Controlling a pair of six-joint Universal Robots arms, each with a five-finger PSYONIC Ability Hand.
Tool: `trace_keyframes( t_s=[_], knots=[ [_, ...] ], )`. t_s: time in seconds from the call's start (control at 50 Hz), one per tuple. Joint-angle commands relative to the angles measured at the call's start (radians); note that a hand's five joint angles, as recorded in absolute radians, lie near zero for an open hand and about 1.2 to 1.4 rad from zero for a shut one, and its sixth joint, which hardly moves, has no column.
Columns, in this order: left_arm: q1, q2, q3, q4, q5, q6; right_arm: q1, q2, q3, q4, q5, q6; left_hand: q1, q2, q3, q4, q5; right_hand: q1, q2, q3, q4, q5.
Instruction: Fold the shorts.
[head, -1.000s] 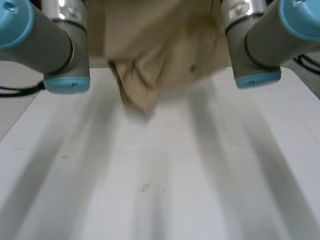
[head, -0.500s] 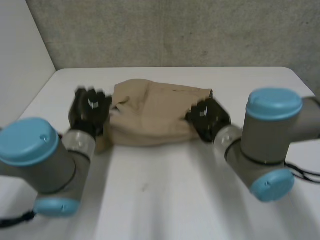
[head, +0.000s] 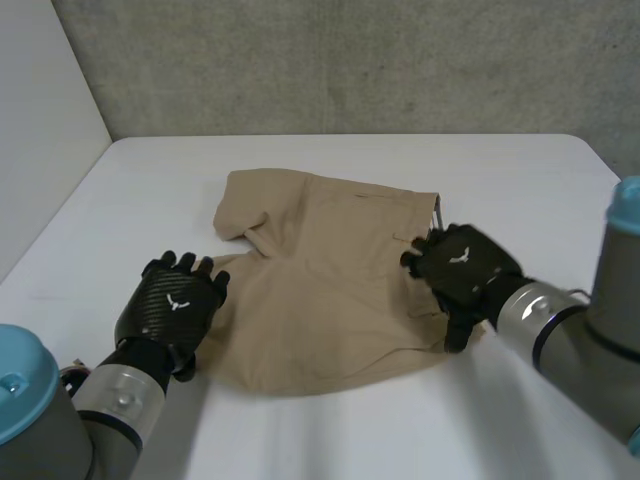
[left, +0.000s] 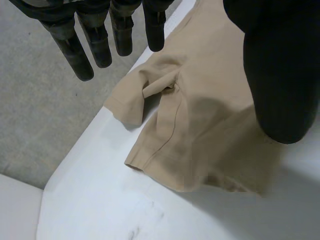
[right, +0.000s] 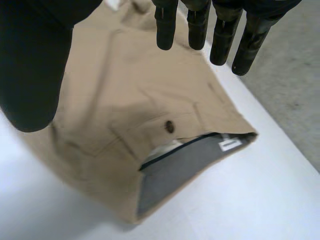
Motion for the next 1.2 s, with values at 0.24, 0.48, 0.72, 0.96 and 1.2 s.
trace_keyframes(
  t_s=[0.24, 0.48, 0.72, 0.96, 1.2],
  knots=[
    [0.148, 0.001, -0.043, -0.147, 0.027, -0.373, -0.049, 0.149, -0.166, 0.200, -0.124, -0.115, 0.079, 0.077, 0.072, 0.080, 0.084, 0.298, 0.284, 0.289, 0.267, 0.259],
    [0.157, -0.009, -0.099, -0.177, 0.119, -0.368, -0.048, 0.250, -0.154, 0.207, -0.115, -0.299, 0.203, 0.200, 0.196, 0.203, 0.207, 0.307, 0.292, 0.298, 0.275, 0.268],
    [0.153, -0.028, -0.120, -0.150, 0.138, -0.365, -0.055, 0.290, -0.111, 0.069, -0.110, -0.258, 0.206, 0.203, 0.199, 0.206, 0.210, 1.139, 1.125, 1.131, 1.108, 1.101],
    [0.159, -0.086, -0.105, -0.039, 0.135, -0.273, -0.072, 0.276, -0.092, 0.024, -0.107, -0.103, 0.226, 0.224, 0.219, 0.227, 0.231, 1.189, 1.175, 1.181, 1.158, 1.151],
    [0.159, -0.170, -0.054, -0.010, 0.135, -0.258, -0.074, 0.275, -0.089, 0.021, -0.107, -0.061, 0.569, 0.567, 0.562, 0.570, 0.574, 1.189, 1.175, 1.181, 1.158, 1.151]
  ],
)
